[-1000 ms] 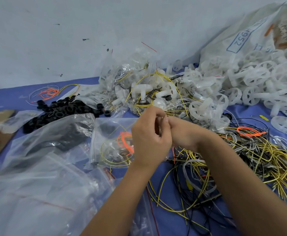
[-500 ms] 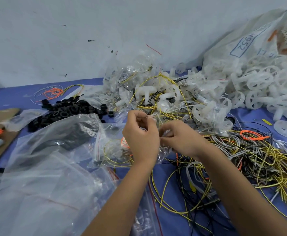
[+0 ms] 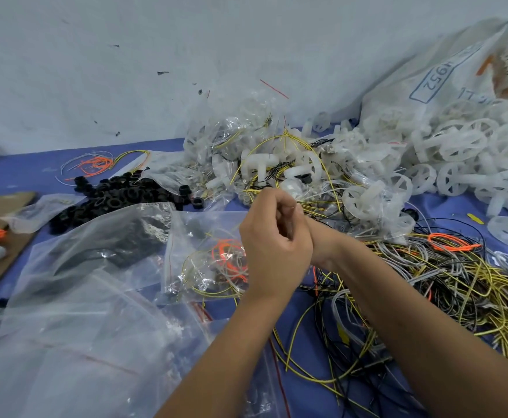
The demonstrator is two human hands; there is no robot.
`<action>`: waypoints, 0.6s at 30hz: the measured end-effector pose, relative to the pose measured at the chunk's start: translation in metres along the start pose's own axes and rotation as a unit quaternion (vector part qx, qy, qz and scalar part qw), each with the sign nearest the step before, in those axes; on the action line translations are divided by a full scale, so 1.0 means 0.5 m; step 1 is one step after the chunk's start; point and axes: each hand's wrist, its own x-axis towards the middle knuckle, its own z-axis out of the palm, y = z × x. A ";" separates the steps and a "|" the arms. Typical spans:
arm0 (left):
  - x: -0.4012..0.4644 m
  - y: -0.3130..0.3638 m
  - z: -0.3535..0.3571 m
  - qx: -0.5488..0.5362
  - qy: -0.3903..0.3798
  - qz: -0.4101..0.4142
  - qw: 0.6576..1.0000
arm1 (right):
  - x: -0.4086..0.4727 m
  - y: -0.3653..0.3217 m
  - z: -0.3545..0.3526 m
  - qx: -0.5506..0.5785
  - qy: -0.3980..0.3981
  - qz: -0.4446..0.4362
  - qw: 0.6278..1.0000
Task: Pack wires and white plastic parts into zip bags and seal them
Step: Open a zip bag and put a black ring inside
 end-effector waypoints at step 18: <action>0.001 -0.012 0.000 0.051 -0.037 -0.068 0.996 | 0.023 0.074 -0.022 -0.183 0.026 -0.032 0.982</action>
